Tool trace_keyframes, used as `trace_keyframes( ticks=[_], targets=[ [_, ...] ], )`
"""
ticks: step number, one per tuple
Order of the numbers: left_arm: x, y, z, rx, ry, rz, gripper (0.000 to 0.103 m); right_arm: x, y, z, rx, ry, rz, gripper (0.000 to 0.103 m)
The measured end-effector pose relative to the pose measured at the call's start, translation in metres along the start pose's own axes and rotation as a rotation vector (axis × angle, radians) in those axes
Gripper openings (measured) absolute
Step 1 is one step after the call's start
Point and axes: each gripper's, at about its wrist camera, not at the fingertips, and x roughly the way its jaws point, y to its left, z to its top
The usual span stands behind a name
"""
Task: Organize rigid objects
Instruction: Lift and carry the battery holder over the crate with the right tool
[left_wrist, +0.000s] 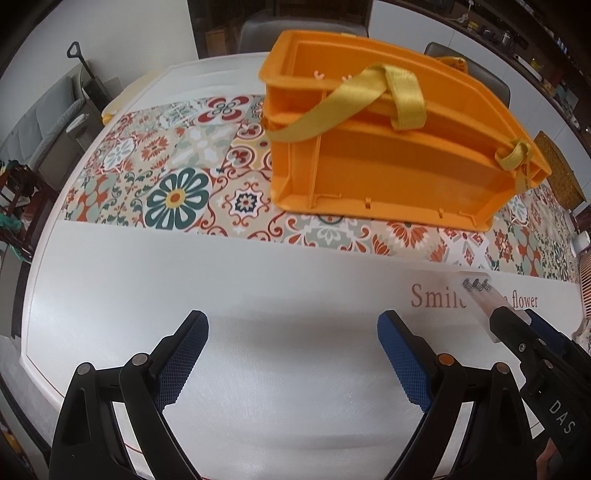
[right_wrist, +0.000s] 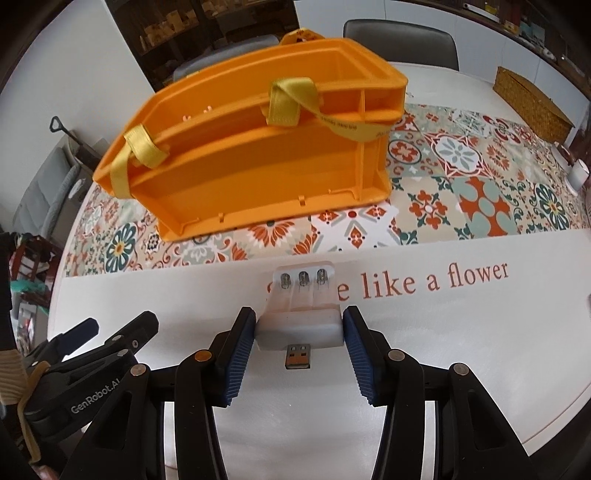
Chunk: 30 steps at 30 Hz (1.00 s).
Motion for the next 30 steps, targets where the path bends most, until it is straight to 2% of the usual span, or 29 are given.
trace_keyframes(
  ticks=[27, 30],
  targets=[
    [-0.056, -0.012, 0.042, 0.034, -0.163, -0.013, 0.094, -0.059, 0.0, 0.039, 0.005, -0.169, 0.049, 0.049],
    [-0.063, -0.014, 0.047, 0.037, -0.186, -0.013, 0.1, -0.066, 0.001, 0.044, 0.006, -0.191, 0.054, 0.049]
  ],
)
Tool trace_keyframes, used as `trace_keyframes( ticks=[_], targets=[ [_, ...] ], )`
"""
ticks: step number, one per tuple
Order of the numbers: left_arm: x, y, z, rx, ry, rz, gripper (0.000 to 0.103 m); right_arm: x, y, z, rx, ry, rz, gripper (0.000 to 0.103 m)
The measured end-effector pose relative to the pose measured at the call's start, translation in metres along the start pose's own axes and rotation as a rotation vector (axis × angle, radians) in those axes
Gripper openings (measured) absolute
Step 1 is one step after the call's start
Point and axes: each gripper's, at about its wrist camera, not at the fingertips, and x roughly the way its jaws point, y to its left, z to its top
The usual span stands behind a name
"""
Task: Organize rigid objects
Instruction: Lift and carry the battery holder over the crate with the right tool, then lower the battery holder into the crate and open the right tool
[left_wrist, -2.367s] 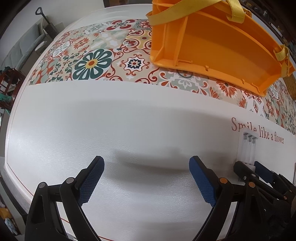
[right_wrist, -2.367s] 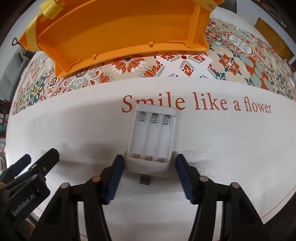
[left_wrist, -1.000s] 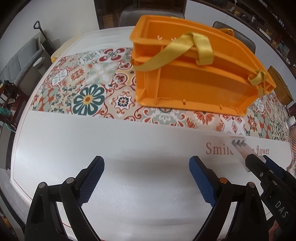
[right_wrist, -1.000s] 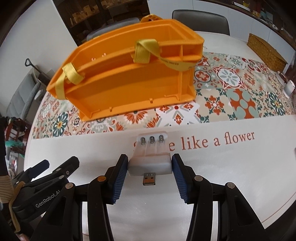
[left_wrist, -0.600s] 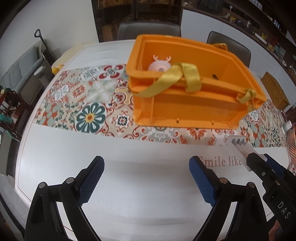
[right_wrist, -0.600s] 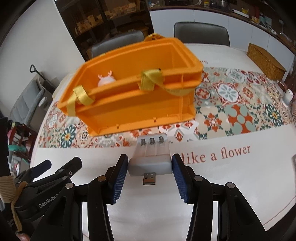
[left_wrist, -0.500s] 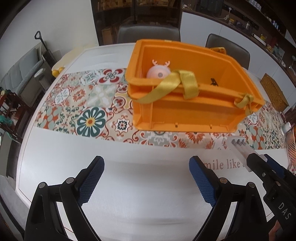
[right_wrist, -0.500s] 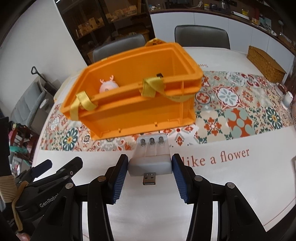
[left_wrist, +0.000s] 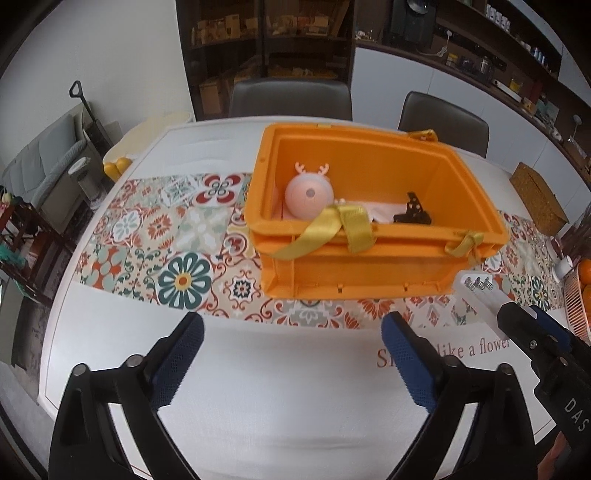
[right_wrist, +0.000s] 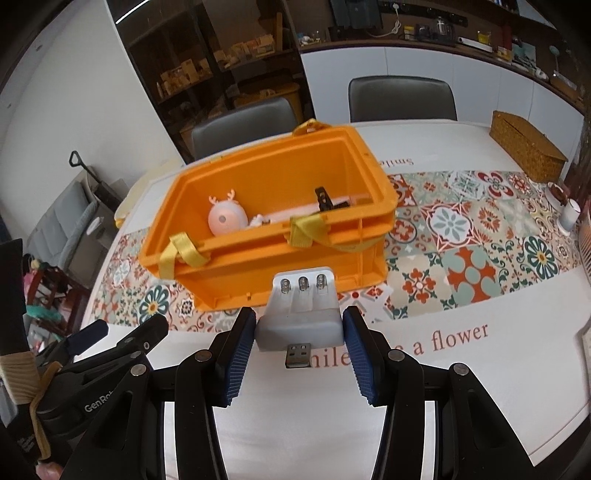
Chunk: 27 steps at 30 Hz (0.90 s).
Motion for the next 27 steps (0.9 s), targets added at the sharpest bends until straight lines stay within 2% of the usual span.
trace_keyframes(
  ticks=[13, 27],
  targets=[
    [-0.018, 0.003, 0.029, 0.0, -0.077, -0.009, 0.102, -0.014, 0.011, 0.026, -0.01, -0.078, 0.02, 0.049],
    [-0.018, 0.005, 0.062, -0.006, -0.124, -0.013, 0.103, -0.003, 0.024, 0.057, -0.043, -0.112, 0.034, 0.049]
  ],
)
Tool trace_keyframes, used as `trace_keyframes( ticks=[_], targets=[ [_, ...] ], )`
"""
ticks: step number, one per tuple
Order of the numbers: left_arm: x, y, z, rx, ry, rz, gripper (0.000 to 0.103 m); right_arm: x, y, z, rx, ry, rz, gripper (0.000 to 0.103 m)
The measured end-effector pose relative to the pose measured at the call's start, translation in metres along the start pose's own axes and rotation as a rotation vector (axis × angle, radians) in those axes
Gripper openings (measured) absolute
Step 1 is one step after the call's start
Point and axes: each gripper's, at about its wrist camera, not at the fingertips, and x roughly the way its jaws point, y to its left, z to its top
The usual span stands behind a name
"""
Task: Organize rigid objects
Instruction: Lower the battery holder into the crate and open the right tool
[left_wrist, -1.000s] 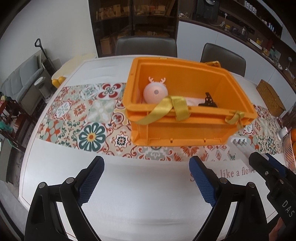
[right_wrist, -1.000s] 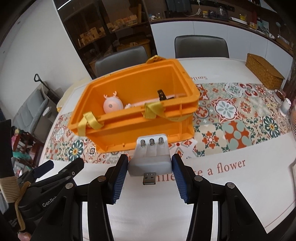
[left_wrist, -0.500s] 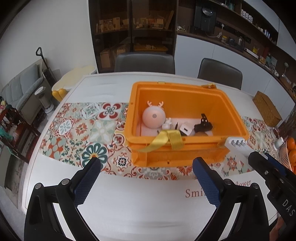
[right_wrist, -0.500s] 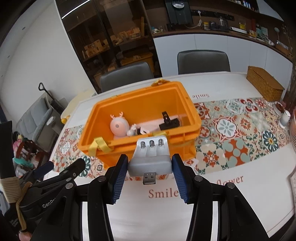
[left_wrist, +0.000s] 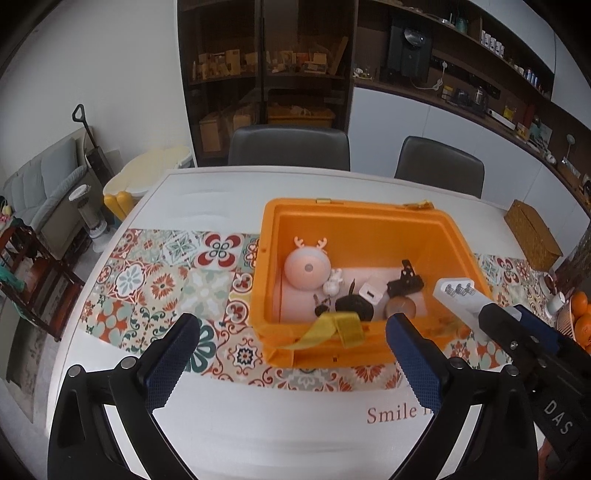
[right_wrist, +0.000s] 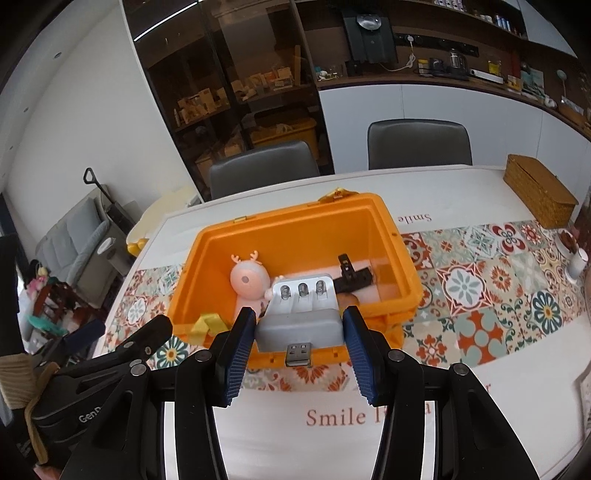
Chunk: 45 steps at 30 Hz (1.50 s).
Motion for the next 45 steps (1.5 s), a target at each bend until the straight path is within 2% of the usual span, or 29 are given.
trace_keyframes(
  ticks=[8, 24, 45],
  targets=[
    [0.011, 0.001, 0.015, -0.006, -0.005, 0.007, 0.103, 0.016, 0.002, 0.017, -0.008, -0.001, -0.005, 0.049],
    [0.051, 0.01, 0.033, -0.046, 0.042, 0.03, 0.103, 0.064, 0.006, 0.043, -0.028, 0.054, -0.023, 0.049],
    [0.093, 0.018, 0.035, -0.064, 0.117, 0.056, 0.103, 0.125, 0.003, 0.043, -0.03, 0.179, -0.04, 0.049]
  ],
)
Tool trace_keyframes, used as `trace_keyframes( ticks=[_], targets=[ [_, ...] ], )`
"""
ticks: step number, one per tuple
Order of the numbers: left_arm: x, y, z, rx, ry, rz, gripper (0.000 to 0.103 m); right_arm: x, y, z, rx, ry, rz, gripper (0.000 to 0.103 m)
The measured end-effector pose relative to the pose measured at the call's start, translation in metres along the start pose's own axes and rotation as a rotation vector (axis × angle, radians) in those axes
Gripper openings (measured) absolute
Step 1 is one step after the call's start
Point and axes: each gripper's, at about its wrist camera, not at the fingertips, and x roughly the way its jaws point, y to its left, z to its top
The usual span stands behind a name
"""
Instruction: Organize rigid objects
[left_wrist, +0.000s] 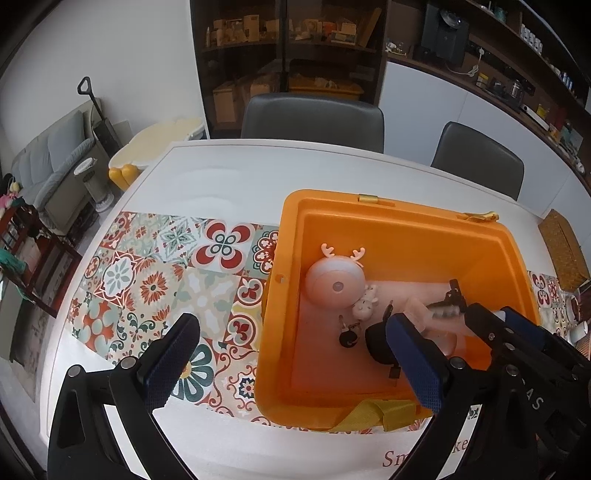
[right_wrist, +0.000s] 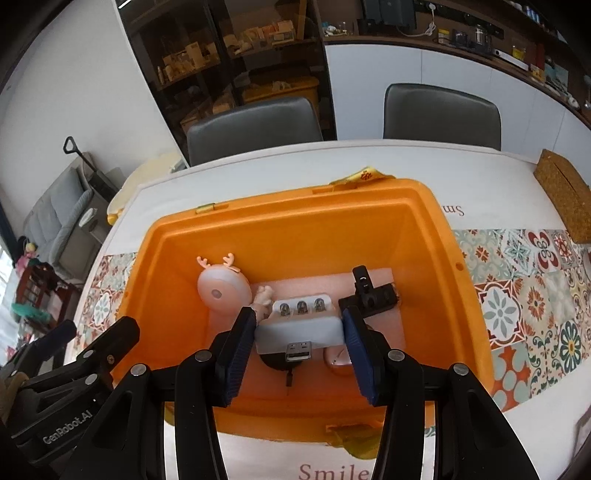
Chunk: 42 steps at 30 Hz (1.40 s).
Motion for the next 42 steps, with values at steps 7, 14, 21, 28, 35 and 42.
trace_keyframes(
  ticks=[7, 14, 21, 28, 35, 42],
  targets=[
    [-0.002, 0.001, 0.0, -0.002, -0.001, -0.002, 0.103, 0.006, -0.004, 0.001, 0.012, 0.029, -0.03, 0.057],
    [-0.012, 0.003, -0.005, -0.011, -0.022, -0.004, 0.103, -0.006, -0.009, -0.001, 0.036, 0.024, -0.044, 0.083],
    [-0.036, 0.002, -0.014, 0.003, -0.053, -0.022, 0.103, -0.034, -0.015, -0.011, 0.056, 0.0, -0.09, 0.087],
    [-0.063, 0.001, -0.03, 0.021, -0.079, -0.041, 0.103, -0.067, -0.016, -0.025, 0.045, -0.027, -0.107, 0.087],
    [-0.087, 0.0, -0.046, 0.035, -0.104, -0.042, 0.103, -0.094, -0.02, -0.046, 0.048, -0.039, -0.119, 0.087],
    [-0.108, -0.005, -0.062, 0.061, -0.127, -0.028, 0.103, -0.115, -0.025, -0.063, 0.043, -0.045, -0.129, 0.087]
  ],
)
